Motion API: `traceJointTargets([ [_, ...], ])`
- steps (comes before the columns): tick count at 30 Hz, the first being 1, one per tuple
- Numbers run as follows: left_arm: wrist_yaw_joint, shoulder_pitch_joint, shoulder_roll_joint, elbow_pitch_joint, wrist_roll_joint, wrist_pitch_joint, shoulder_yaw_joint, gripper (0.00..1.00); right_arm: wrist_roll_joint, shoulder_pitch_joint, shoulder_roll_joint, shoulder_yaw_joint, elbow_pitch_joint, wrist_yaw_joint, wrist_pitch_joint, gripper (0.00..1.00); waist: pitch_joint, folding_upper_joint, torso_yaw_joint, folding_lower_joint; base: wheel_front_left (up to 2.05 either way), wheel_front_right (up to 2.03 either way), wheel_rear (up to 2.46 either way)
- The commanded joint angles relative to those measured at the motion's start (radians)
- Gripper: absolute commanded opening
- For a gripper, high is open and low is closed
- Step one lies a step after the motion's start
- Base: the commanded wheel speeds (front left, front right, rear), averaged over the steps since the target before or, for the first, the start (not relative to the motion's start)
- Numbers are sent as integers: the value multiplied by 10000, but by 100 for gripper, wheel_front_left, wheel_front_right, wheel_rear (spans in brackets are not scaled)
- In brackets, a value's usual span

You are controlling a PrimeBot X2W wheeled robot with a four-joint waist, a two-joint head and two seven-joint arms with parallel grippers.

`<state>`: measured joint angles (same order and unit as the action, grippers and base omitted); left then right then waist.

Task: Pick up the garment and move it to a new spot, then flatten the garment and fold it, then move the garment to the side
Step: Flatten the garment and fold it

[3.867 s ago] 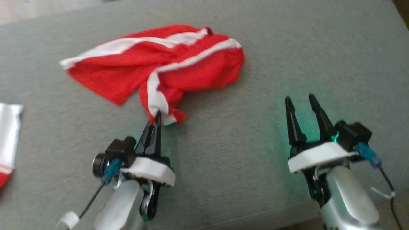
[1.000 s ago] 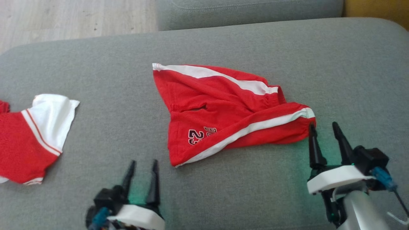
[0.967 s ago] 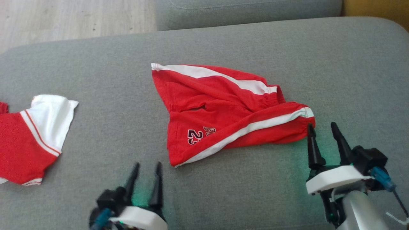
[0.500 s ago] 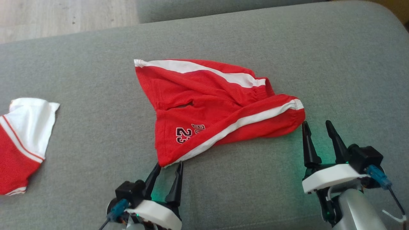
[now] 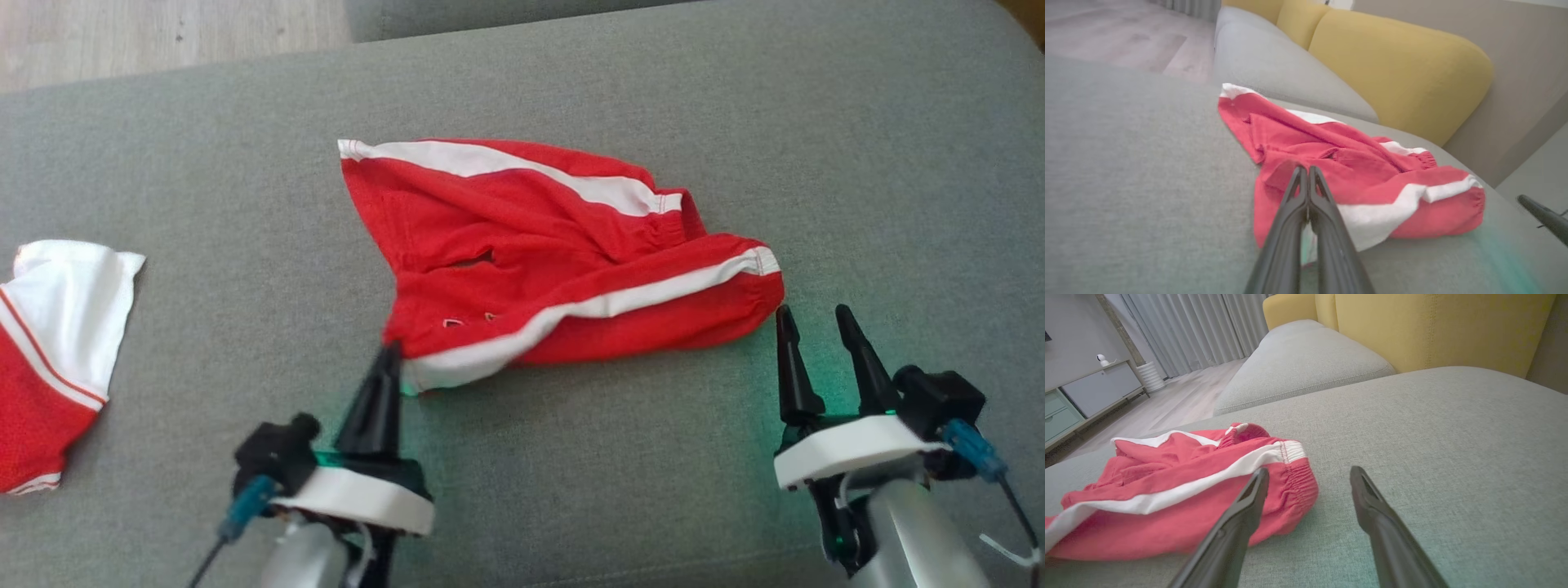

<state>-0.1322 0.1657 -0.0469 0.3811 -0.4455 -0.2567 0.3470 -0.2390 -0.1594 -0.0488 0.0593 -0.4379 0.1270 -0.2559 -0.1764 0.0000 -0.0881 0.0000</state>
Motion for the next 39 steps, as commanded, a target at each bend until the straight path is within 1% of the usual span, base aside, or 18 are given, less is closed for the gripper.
traceJointTargets([
  [1, 17, 451, -33, -212, 186, -51, -590, 0, -67, -489, -15, 268, 267, 37, -59, 100, -33, 0, -14, 0, 0, 0, 0],
  [5, 132, 809, -33, 654, 718, -51, -1527, 0, -182, -661, -15, 524, 242, 37, -59, 100, -92, 0, -175, 0, 0, 0, 0],
  [8, 366, 1453, -33, 1935, 1166, -51, -2036, 0, -281, -745, -15, 794, 222, 37, -59, 100, -39, 0, -387, 0, 0, 0, 0],
  [9, 472, 1539, -33, 2082, 1245, -51, -2140, 14, -289, -738, -15, 814, 227, 37, -59, 100, 8, 0, -421, 0, 0, 0, 0],
  [10, 586, 1584, -33, 2206, 1339, -51, -2221, 42, -288, -721, -15, 814, 263, 37, -59, 100, 44, 0, -446, 0, 0, 0, 0],
  [11, 688, 1602, -33, 2226, 1410, -51, -2316, 100, -275, -700, -15, 807, 320, 37, -59, 100, 92, 0, -467, 0, 0, 0, 0],
  [15, 1181, 1216, -33, 1785, 1825, -51, -2787, 100, -132, -563, -15, 720, 622, 37, -59, 100, 330, 0, -466, 0, 0, 0, 0],
  [18, 1376, 604, -33, 1208, 2068, -51, -2994, 100, 52, -456, -15, 710, 830, 37, -59, 100, 554, 0, -388, 0, 0, 0, 0],
  [19, 1376, 604, -33, 1208, 2068, -51, -2994, 100, 52, -456, -15, 710, 830, 37, -59, 100, 554, 0, -388, 0, 0, 0, 0],
  [25, 1533, -746, -33, 193, 2444, -51, -3230, 100, 287, -149, -15, 608, 1001, 37, -59, 100, 1060, 0, -103, 0, 0, 0, 0],
  [29, 1527, -1323, -33, 95, 2634, -51, -3151, 100, 538, 116, -15, 743, 746, 37, -59, 100, 1380, 0, 86, 0, 0, 0, 0],
  [33, 1464, -1489, -33, 139, 2712, -51, -3078, 100, 595, 205, -15, 963, 439, 37, -59, 100, 1497, 0, 184, 0, 0, 0, 0],
  [39, 1398, -1442, -33, 244, 2744, -51, -2821, 100, 624, 87, -15, 1029, 225, 37, -59, 100, 1502, 0, 280, 0, 0, 0, 0],
])
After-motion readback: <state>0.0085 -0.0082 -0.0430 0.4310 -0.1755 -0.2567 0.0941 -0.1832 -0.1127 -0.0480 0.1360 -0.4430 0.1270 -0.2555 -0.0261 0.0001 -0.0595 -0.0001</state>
